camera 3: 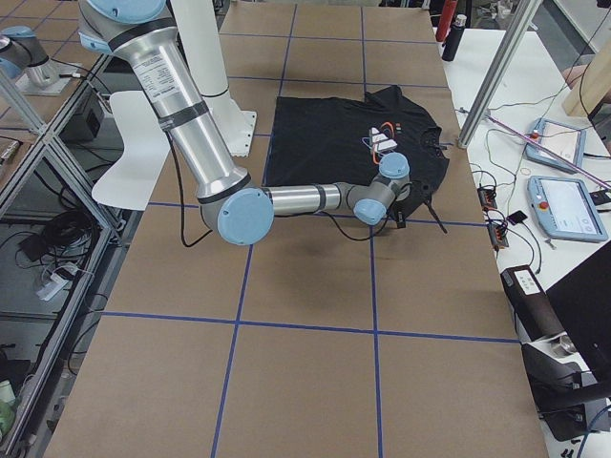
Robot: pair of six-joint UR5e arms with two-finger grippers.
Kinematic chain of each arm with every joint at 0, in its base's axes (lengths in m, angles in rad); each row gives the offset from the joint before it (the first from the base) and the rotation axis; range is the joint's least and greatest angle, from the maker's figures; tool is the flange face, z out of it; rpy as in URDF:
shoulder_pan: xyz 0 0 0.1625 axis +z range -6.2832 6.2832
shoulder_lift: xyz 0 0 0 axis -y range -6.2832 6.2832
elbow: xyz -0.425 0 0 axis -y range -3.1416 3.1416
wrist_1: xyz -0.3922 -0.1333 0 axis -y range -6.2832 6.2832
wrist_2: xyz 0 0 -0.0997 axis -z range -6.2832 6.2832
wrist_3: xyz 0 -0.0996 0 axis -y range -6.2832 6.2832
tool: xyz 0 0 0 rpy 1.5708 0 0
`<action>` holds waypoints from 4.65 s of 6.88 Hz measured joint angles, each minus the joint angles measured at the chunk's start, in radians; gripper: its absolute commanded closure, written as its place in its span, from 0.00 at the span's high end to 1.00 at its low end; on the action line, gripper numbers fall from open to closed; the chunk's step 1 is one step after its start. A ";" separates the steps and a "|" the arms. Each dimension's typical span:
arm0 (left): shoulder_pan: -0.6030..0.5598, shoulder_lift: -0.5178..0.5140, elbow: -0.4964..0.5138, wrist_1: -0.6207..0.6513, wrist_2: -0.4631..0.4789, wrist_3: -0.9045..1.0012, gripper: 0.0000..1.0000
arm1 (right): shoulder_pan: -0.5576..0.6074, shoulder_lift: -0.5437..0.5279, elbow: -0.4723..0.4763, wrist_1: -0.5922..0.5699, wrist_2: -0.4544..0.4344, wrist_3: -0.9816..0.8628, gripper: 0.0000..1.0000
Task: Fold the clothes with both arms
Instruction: 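Move the right gripper toward the sleeve nearest it on the black T-shirt, then fold the sleeve onto the shirt front with the right gripper while the left arm approaches, then fold the sleeve nearest the left gripper inward onto the shirt front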
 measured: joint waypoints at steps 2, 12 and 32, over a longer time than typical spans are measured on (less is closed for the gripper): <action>0.000 0.001 0.000 0.000 0.001 0.000 1.00 | -0.002 0.001 -0.013 0.001 -0.002 -0.001 0.39; 0.000 0.033 -0.003 -0.067 0.000 -0.001 1.00 | -0.043 0.030 0.168 0.000 0.071 0.198 0.00; 0.488 -0.758 0.815 -0.562 0.153 -0.658 0.99 | -0.186 -0.052 0.405 -0.007 -0.045 0.454 1.00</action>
